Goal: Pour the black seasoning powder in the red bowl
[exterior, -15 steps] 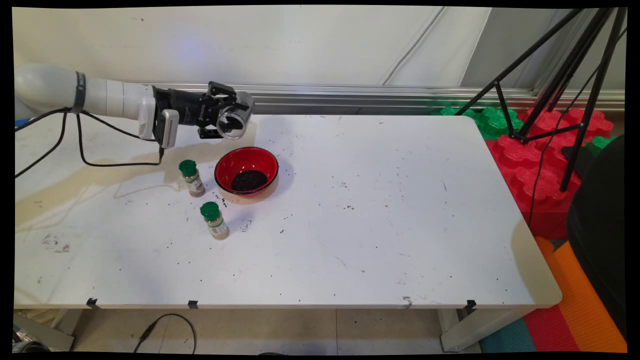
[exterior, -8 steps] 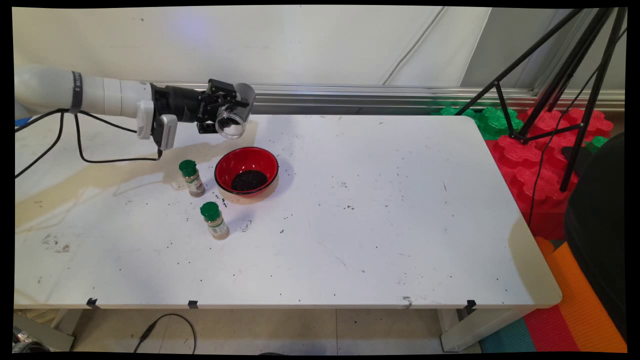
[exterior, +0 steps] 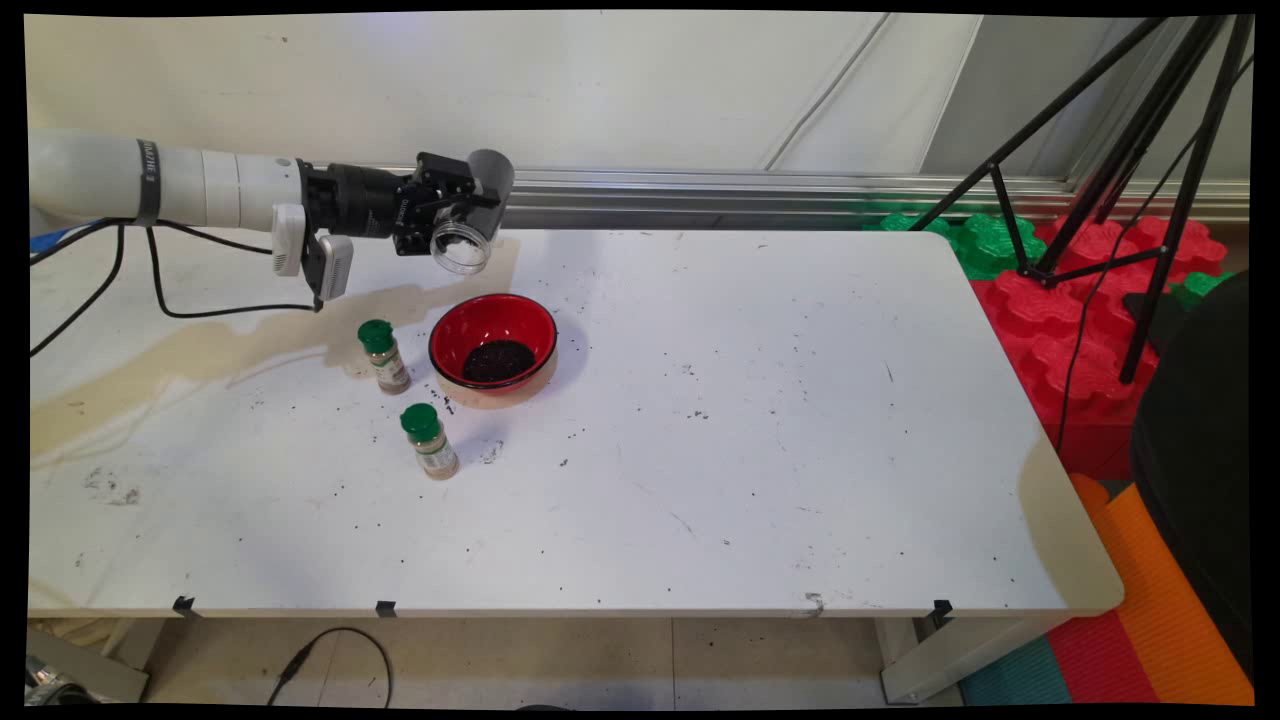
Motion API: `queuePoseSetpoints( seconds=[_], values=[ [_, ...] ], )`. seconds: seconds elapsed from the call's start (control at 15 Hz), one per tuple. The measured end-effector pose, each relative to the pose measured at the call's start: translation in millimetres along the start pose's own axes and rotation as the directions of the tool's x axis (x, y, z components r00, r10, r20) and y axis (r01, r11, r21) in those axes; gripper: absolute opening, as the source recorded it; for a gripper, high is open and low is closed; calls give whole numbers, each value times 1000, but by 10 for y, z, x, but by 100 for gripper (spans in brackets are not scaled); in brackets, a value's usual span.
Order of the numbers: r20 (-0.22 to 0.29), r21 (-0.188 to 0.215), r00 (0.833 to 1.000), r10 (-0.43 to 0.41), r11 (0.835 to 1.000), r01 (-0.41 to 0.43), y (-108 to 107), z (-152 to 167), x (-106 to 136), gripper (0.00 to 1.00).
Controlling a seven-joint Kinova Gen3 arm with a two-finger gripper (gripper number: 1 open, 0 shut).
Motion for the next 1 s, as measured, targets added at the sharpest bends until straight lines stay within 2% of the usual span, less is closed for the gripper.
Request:
queuePoseSetpoints(
  seconds=[0.4, 1.0],
  values=[
    [12, 13, 997, 73, 997, -73, -41, -12, 1, 0],
    [31, 34, 985, 171, 984, -172, -99, -26, 8, 0]
  ],
)
